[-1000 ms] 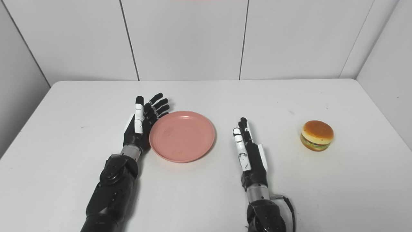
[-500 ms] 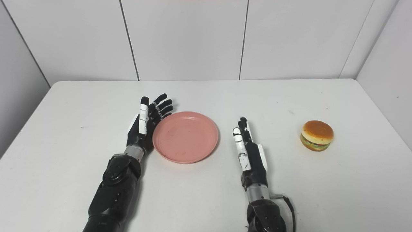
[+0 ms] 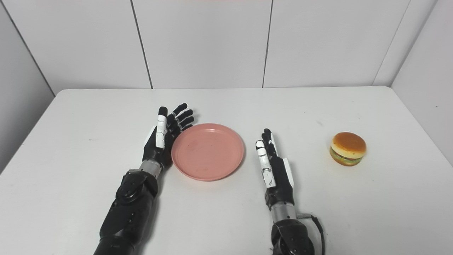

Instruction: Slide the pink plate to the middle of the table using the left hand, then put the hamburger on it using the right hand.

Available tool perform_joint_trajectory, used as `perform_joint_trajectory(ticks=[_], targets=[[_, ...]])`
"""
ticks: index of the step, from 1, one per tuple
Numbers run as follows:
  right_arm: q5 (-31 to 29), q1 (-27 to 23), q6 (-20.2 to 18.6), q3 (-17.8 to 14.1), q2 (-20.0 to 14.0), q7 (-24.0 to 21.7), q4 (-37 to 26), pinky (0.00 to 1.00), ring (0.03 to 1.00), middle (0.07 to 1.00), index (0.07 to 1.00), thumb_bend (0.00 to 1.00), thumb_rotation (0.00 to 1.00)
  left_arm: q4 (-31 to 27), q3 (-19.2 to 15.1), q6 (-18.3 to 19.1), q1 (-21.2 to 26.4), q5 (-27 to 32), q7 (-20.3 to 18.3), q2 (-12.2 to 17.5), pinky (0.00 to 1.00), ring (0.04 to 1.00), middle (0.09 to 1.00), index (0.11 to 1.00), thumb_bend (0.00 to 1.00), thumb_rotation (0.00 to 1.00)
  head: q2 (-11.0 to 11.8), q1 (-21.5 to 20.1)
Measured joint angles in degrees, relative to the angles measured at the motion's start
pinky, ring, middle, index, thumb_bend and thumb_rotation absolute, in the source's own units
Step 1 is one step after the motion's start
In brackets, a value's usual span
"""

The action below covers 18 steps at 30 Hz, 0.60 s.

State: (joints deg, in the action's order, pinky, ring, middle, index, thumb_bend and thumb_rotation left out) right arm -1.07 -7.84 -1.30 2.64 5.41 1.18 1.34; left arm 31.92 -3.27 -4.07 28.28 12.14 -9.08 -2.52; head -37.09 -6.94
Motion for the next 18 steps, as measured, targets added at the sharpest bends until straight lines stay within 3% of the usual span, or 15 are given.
perform_joint_trajectory(ticks=[18], targets=[[1.9, -1.1, 0.7, -1.7, -0.7, 1.5, -1.5, 1.0, 0.995, 1.0, 1.0, 0.56, 0.91, 1.4, -0.2, -3.0, 0.0, -0.5, 0.0, -0.2, 0.89, 0.88, 0.864, 0.853, 0.92, 1.0, 0.4, -0.4]])
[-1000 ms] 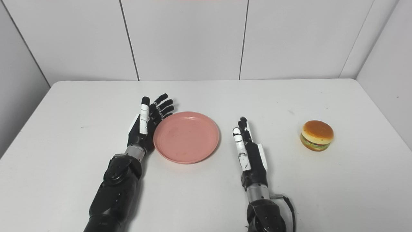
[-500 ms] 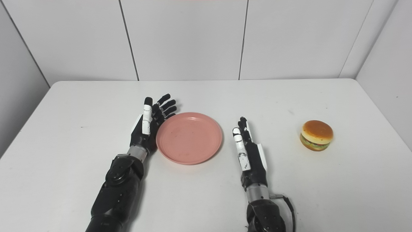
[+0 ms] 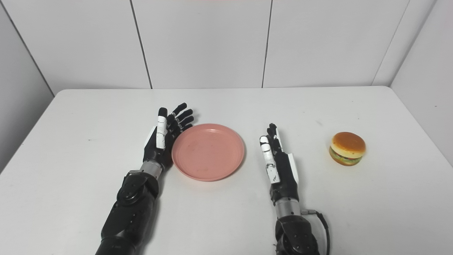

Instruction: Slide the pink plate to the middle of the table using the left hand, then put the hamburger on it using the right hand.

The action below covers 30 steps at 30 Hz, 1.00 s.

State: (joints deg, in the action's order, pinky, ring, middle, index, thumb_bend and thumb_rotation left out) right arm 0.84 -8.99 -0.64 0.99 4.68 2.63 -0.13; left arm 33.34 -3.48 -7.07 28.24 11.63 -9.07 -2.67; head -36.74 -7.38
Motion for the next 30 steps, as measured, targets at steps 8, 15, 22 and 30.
perform_joint_trajectory(ticks=[8, 15, 22, 30], targets=[[-1.0, -2.1, 0.9, -1.8, -1.4, 0.4, -3.3, 1.0, 0.994, 0.994, 1.0, 0.62, 0.88, 0.2, -1.0, -0.9, 0.0, -0.5, 0.4, 0.1, 0.88, 0.883, 0.865, 0.851, 0.9, 1.0, -0.2, -1.0], [-0.7, -4.0, 0.9, -4.0, -3.7, 0.8, -4.5, 1.0, 0.983, 0.979, 0.994, 0.62, 0.9, 0.3, -1.5, -1.2, 0.0, -0.5, 0.4, 1.1, 0.91, 0.886, 0.869, 0.863, 0.9, 1.0, -0.3, -1.5], [0.5, -5.9, 0.9, -6.0, -7.1, 0.9, -4.7, 1.0, 0.979, 0.961, 0.966, 0.66, 0.87, 0.6, -1.9, -1.6, -0.1, -0.5, 0.4, 1.7, 0.9, 0.885, 0.868, 0.861, 0.91, 1.0, -0.2, -2.5], [7.5, -8.0, -2.6, -7.6, -15.6, 1.4, -5.3, 0.95, 0.935, 0.94, 0.97, 0.71, 0.86, 0.5, -2.7, -1.6, -0.2, -0.4, 0.4, 1.6, 0.86, 0.874, 0.862, 0.852, 0.9, 1.0, -0.4, -4.9]])
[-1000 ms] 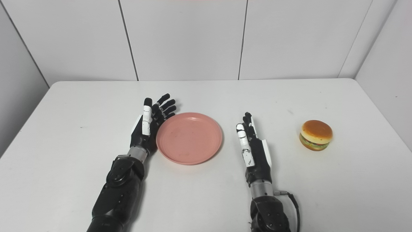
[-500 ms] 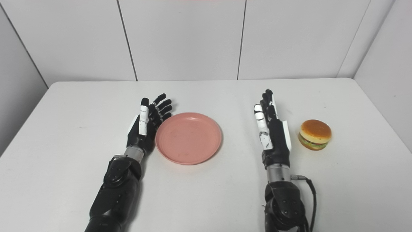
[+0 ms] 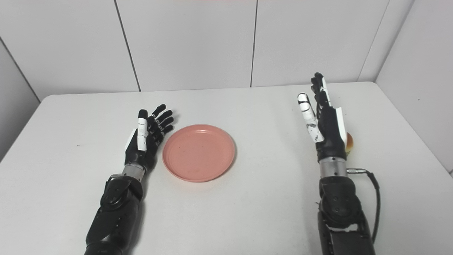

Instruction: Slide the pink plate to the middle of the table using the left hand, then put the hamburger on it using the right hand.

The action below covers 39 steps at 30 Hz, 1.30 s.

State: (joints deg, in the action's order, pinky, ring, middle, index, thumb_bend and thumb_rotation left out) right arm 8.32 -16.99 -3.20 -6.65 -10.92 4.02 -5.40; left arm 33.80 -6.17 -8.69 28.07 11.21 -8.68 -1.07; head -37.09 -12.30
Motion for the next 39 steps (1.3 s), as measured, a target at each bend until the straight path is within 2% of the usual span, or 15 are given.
perform_joint_trajectory(ticks=[2, 3, 7, 13, 19, 25, 27, 31, 35, 39], targets=[[2.6, -0.1, -3.5, 0.1, -2.9, -0.9, -0.8, 0.9, 0.942, 0.944, 0.953, 0.72, 0.84, -0.2, -0.4, 0.1, -0.1, 0.6, -0.1, 0.0, 0.86, 0.874, 0.863, 0.854, 0.91, 1.0, 0.3, -2.8], [3.5, -0.1, -4.7, 0.1, -4.2, -1.2, -1.1, 0.9, 0.947, 0.944, 0.946, 0.72, 0.82, -0.3, -0.7, 0.3, -0.2, 1.2, -0.2, 0.0, 0.86, 0.875, 0.862, 0.854, 0.91, 1.0, 0.3, -2.8], [6.0, -0.9, -7.1, 0.0, -7.7, -1.7, -1.6, 0.89, 0.951, 0.949, 0.953, 0.69, 0.8, -0.9, -1.2, 0.9, -0.6, 2.7, -1.5, 0.2, 0.89, 0.887, 0.872, 0.857, 0.89, 1.0, 0.6, -5.6], [7.5, -1.9, -8.1, 0.1, -10.6, -3.4, -1.5, 0.84, 0.923, 0.938, 0.942, 0.72, 0.73, -0.6, -1.2, 1.1, -0.6, 4.0, -2.6, 0.4, 0.88, 0.879, 0.87, 0.858, 0.89, 1.0, 1.1, -8.3], [7.7, -2.1, -11.8, -0.6, -13.0, -5.3, -1.4, 0.86, 0.926, 0.935, 0.929, 0.74, 0.6, 1.1, -1.3, 1.0, 0.0, 5.6, -4.0, 1.2, 0.89, 0.884, 0.876, 0.864, 0.9, 1.0, 1.7, -10.8], [8.9, -2.2, -14.1, -0.4, -16.0, -7.3, -1.1, 0.84, 0.913, 0.923, 0.915, 0.76, 0.55, 1.6, -1.5, 0.9, 0.2, 6.1, -4.5, 2.1, 0.87, 0.872, 0.86, 0.851, 0.92, 1.0, 1.8, -12.4], [9.6, -2.2, -15.0, -0.3, -16.6, -7.8, -1.0, 0.84, 0.915, 0.925, 0.913, 0.78, 0.56, 1.9, -1.6, 0.8, 0.3, 6.2, -4.6, 2.1, 0.87, 0.87, 0.859, 0.849, 0.93, 1.0, 1.8, -12.7], [11.3, -2.8, -17.4, 0.9, -17.7, -8.7, 0.7, 0.84, 0.924, 0.932, 0.907, 0.79, 0.55, 3.0, -1.7, 0.6, 0.8, 6.5, -5.6, 2.5, 0.9, 0.884, 0.875, 0.865, 0.92, 1.0, 2.1, -14.4], [14.4, -3.6, -19.7, 3.8, -19.0, -10.1, 1.8, 0.83, 0.917, 0.925, 0.898, 0.79, 0.53, 4.1, -1.9, 0.3, 1.3, 7.5, -7.1, 3.0, 0.91, 0.887, 0.877, 0.862, 0.93, 1.0, 2.4, -15.5], [17.9, -5.2, -22.7, 5.8, -20.0, -12.5, 2.1, 0.81, 0.91, 0.919, 0.894, 0.84, 0.51, 4.8, -2.4, 0.3, 1.7, 7.9, -7.2, 3.4, 0.9, 0.889, 0.877, 0.863, 0.93, 1.0, 2.1, -15.6]])
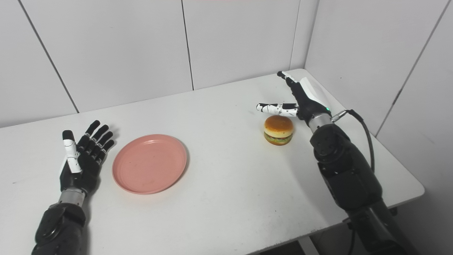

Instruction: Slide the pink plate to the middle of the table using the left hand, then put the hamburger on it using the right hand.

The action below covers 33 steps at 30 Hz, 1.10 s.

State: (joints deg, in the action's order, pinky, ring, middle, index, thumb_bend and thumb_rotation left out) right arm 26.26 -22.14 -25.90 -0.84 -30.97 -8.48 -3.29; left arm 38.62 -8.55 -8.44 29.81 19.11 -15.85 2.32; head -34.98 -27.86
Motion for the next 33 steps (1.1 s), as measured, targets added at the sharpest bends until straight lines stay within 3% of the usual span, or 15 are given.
perform_joint_trajectory(ticks=[2, 3, 4, 9, 12, 15, 19, 22, 28, 30, 33], targets=[[1.9, -0.5, -0.6, 0.0, 0.0, -1.7, 0.1, 0.77, 0.887, 0.899, 0.896, 0.85, 0.51, 0.0, 0.1, -0.2, 0.0, 0.0, -0.2, 0.1, 0.9, 0.888, 0.876, 0.861, 0.93, 0.99, 0.0, -0.1], [2.9, -0.6, -0.6, 0.2, -0.1, -2.5, 0.3, 0.68, 0.828, 0.87, 0.886, 0.85, 0.53, 0.0, 0.1, -0.2, 0.0, 0.0, -0.2, 0.1, 0.9, 0.886, 0.874, 0.858, 0.94, 0.99, 0.0, -0.1], [3.8, -0.6, -0.6, 0.8, -0.4, -3.5, 0.3, 0.65, 0.81, 0.864, 0.881, 0.86, 0.54, 0.0, 0.1, -0.2, 0.0, 0.0, -0.2, 0.1, 0.9, 0.887, 0.874, 0.857, 0.94, 0.99, -0.1, -0.2], [8.4, -0.6, -0.7, 2.7, -1.6, -9.0, 1.1, 0.71, 0.848, 0.894, 0.884, 0.93, 0.55, 0.1, 0.1, -0.3, 0.0, 0.0, -0.2, 0.2, 0.89, 0.881, 0.871, 0.857, 0.94, 0.99, 0.0, -0.2], [9.2, -0.6, -0.7, 3.0, -1.6, -9.6, 2.5, 0.68, 0.83, 0.904, 0.892, 0.94, 0.51, 0.0, 0.1, -0.4, 0.0, 0.0, -0.2, 0.2, 0.9, 0.885, 0.874, 0.858, 0.95, 0.98, 0.0, -0.2], [8.9, -0.6, -0.7, 3.2, -1.6, -9.7, 3.2, 0.75, 0.877, 0.914, 0.903, 0.96, 0.48, 0.0, 0.1, -0.4, 0.0, 0.0, -0.3, 0.2, 0.9, 0.886, 0.874, 0.858, 0.95, 0.98, -0.2, -0.1], [9.9, -0.6, -0.8, 4.4, -1.8, -11.2, 3.9, 0.74, 0.877, 0.919, 0.91, 0.97, 0.49, -0.3, 0.1, -0.4, -0.2, 0.0, -0.3, 0.2, 0.9, 0.886, 0.875, 0.858, 0.94, 0.99, -0.2, -0.2], [11.2, -0.6, -0.8, 4.6, -1.9, -13.4, 3.9, 0.66, 0.802, 0.881, 0.907, 0.98, 0.44, -0.5, 0.1, -0.4, -0.2, 0.0, -0.3, 0.2, 0.89, 0.88, 0.87, 0.853, 0.95, 0.98, -0.3, -0.3], [12.7, -0.7, -0.8, 5.0, -2.7, -16.1, 3.8, 0.66, 0.813, 0.866, 0.897, 0.99, 0.37, -1.5, 0.1, -0.4, -0.7, -0.2, -0.2, 0.2, 0.89, 0.883, 0.872, 0.855, 0.94, 0.99, -0.4, -0.1], [12.9, -0.7, -0.8, 5.4, -3.2, -16.2, 3.7, 0.46, 0.616, 0.702, 0.871, 0.96, 0.26, -1.7, 0.1, -0.4, -0.9, -0.1, -0.2, 0.2, 0.89, 0.886, 0.876, 0.858, 0.94, 0.98, -0.5, 0.0], [14.1, -0.7, -0.8, 5.6, -3.3, -16.2, 3.0, 0.37, 0.535, 0.63, 0.852, 0.95, 0.22, -1.7, 0.1, -0.4, -0.9, -0.2, -0.2, 0.2, 0.89, 0.883, 0.874, 0.858, 0.93, 0.99, -0.5, 0.0]])
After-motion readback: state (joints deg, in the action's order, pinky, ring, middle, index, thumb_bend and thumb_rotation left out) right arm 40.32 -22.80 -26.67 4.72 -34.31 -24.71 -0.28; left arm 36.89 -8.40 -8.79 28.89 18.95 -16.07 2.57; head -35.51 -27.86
